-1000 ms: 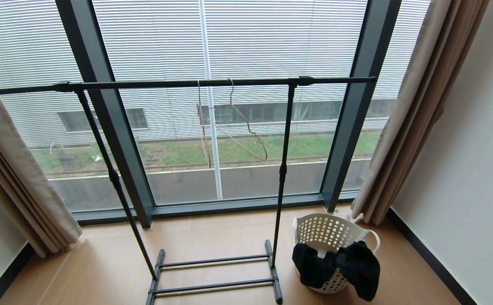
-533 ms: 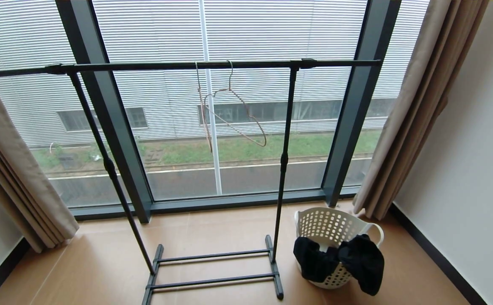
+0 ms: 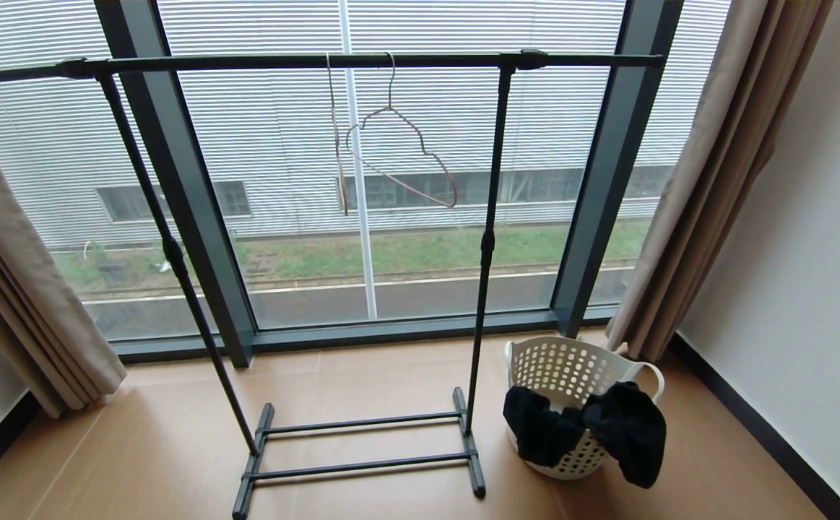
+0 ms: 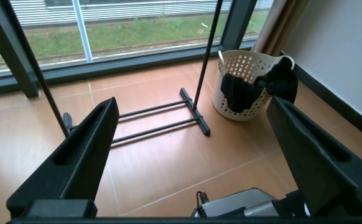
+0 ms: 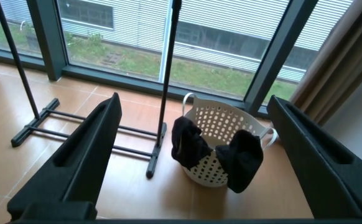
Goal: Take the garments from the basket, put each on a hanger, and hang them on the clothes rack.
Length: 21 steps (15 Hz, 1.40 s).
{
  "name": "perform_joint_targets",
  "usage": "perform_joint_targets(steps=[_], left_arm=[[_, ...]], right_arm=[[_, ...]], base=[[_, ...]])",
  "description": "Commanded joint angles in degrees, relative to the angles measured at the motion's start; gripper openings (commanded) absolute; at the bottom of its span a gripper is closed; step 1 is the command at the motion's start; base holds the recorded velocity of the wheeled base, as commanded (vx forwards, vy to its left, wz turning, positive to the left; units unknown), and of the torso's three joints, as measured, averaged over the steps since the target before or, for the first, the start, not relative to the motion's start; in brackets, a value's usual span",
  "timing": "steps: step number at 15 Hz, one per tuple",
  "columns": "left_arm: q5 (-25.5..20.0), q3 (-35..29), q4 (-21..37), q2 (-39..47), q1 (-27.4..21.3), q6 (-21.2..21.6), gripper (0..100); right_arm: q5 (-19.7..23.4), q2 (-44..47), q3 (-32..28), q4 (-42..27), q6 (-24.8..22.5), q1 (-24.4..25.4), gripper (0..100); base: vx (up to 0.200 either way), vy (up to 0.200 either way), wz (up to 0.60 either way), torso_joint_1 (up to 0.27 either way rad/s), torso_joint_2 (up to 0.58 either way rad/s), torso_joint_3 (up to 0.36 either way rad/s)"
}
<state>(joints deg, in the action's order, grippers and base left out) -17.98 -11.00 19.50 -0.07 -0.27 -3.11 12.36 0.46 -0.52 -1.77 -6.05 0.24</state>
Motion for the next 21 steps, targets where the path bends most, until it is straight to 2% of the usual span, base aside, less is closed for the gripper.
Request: perform_joint_targets(steps=[1,10,13,21], left_arm=[[0.05,0.01,0.01,0.07,0.0,0.03,100],[0.23,0.1,0.01,0.07,0.0,0.03,100],[0.14,0.01,0.01,0.07,0.0,-0.14,100],[0.14,0.01,0.01,0.07,0.0,-0.14,100]], right_arm=[[0.03,0.06,0.0,0.01,-0.02,0.02,100],[0.03,0.06,0.0,0.01,-0.02,0.02,100],[0.03,0.06,0.0,0.01,-0.02,0.02,100],[0.03,0.06,0.0,0.01,-0.02,0.02,100]], base=[[0.0,0.0,0.0,-0.168,0.51,0.33],[0.0,0.0,0.0,-0.13,0.45,0.31],[0.2,-0.2,0.0,-0.025,0.08,0.066],[0.2,0.0,0.0,0.001,0.01,0.004]])
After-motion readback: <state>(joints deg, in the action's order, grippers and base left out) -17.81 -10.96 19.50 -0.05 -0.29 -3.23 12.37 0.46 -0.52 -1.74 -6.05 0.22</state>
